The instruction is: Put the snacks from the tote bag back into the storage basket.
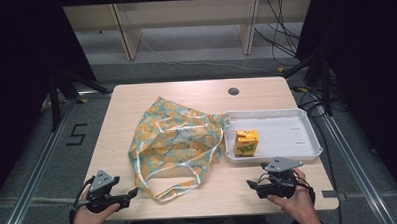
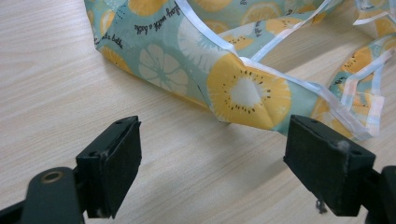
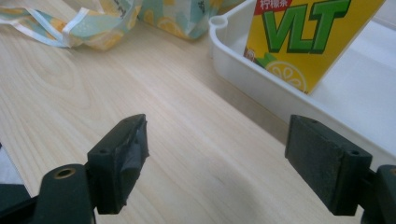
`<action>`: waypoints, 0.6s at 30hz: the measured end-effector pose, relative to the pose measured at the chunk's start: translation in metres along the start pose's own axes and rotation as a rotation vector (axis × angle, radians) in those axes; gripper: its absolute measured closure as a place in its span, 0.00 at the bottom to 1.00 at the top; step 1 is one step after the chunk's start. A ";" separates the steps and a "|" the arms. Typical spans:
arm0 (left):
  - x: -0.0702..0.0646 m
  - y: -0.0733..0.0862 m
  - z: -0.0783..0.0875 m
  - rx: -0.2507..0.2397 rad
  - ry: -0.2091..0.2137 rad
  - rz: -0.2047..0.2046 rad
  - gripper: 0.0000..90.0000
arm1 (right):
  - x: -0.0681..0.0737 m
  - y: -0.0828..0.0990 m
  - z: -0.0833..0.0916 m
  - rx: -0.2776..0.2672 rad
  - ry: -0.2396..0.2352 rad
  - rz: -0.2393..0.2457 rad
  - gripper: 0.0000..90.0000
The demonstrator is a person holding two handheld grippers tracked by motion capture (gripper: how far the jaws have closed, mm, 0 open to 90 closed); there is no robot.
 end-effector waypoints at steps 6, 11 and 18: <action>0.000 0.000 0.000 -0.002 -0.003 0.002 0.20 | 0.002 0.005 0.001 0.009 -0.004 -0.002 0.24; 0.002 0.002 0.002 0.025 0.002 -0.032 0.20 | 0.002 0.008 -0.001 0.020 -0.007 0.018 0.22; 0.000 -0.001 -0.001 -0.006 -0.005 -0.001 0.20 | -0.002 0.008 0.000 0.010 0.010 0.028 0.22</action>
Point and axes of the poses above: each handheld gripper's, and its own axes: z roughly backward along the jaws, y roughly out of its underside, x roughly to its left, the point moved 9 cm from there along -z, roughly forward along the jaws, and after that the axes turned 12 degrees about -z, right-handed, at the moved point
